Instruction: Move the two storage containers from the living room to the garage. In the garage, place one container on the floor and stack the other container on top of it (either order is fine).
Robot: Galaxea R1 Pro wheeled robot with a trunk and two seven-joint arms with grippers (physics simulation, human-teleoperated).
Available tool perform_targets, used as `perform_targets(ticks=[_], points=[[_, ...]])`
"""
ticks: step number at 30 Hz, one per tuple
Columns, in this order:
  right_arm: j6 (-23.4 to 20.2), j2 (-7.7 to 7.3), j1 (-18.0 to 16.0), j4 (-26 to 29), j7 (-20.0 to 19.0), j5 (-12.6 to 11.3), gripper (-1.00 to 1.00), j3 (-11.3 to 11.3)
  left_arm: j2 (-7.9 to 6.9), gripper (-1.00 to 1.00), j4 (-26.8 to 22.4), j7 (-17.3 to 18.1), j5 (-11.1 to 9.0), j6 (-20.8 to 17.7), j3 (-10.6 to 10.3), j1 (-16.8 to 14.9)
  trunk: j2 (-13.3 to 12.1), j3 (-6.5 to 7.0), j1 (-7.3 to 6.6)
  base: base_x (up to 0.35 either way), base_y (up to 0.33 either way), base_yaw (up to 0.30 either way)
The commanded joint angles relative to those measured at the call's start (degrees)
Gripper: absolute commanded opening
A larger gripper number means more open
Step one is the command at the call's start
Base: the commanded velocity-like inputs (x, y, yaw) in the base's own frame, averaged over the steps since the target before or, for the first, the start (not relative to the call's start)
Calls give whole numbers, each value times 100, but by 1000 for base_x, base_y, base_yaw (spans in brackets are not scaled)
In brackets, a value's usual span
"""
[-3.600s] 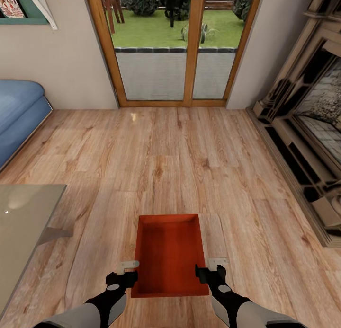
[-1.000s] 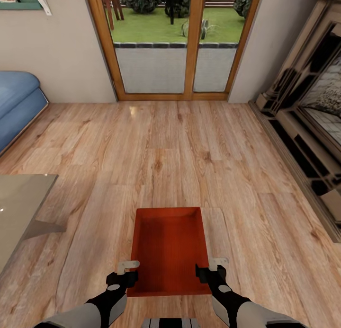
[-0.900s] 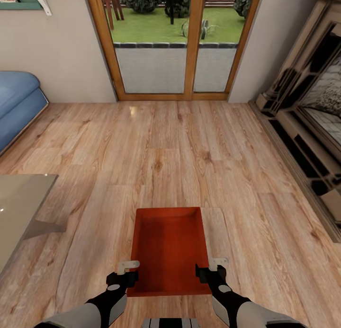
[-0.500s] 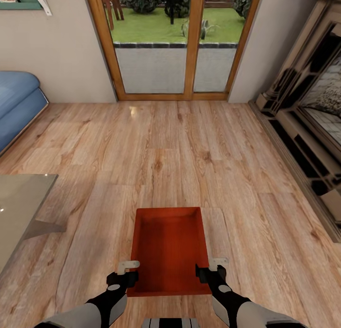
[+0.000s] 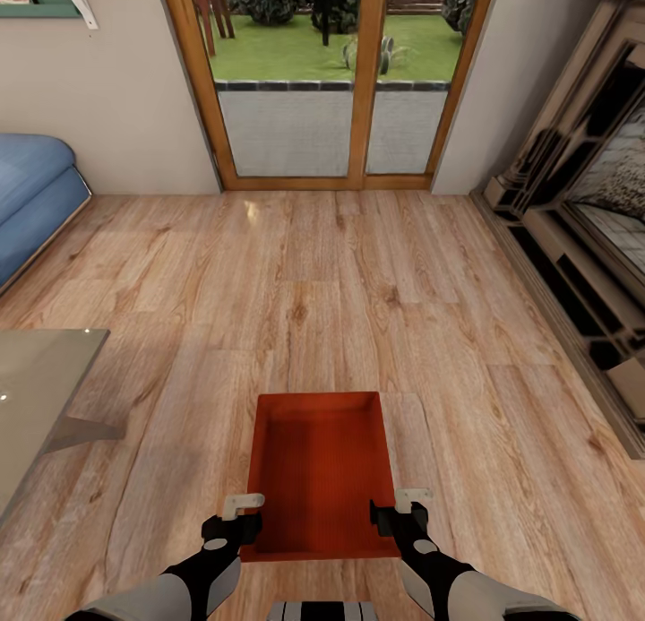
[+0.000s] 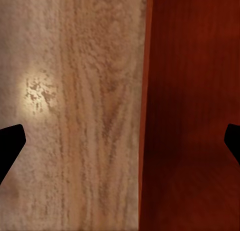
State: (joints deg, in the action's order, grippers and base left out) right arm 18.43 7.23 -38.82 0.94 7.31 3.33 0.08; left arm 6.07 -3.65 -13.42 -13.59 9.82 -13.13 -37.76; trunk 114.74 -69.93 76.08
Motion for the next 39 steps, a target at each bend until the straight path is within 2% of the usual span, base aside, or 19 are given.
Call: perform_targets(ticks=[1,21,29,39], points=[[12,2,-3,-6,34,36,100,1,0,100,5,-20,-53,19,-50,-3,43,-22,22,0,0,0],[12,-8,-3,-6,34,39,100,-3,0,100,5,-20,-56,19,-50,-3,845,-381,461,0,0,0],[12,-19,-3,-6,34,54,100,1,0,100,5,-20,-53,19,-50,-3,845,-381,461,0,0,0],[12,-156,-3,-6,34,38,100,-6,0,100,5,-20,-52,19,-50,-5,845,-381,461,0,0,0]])
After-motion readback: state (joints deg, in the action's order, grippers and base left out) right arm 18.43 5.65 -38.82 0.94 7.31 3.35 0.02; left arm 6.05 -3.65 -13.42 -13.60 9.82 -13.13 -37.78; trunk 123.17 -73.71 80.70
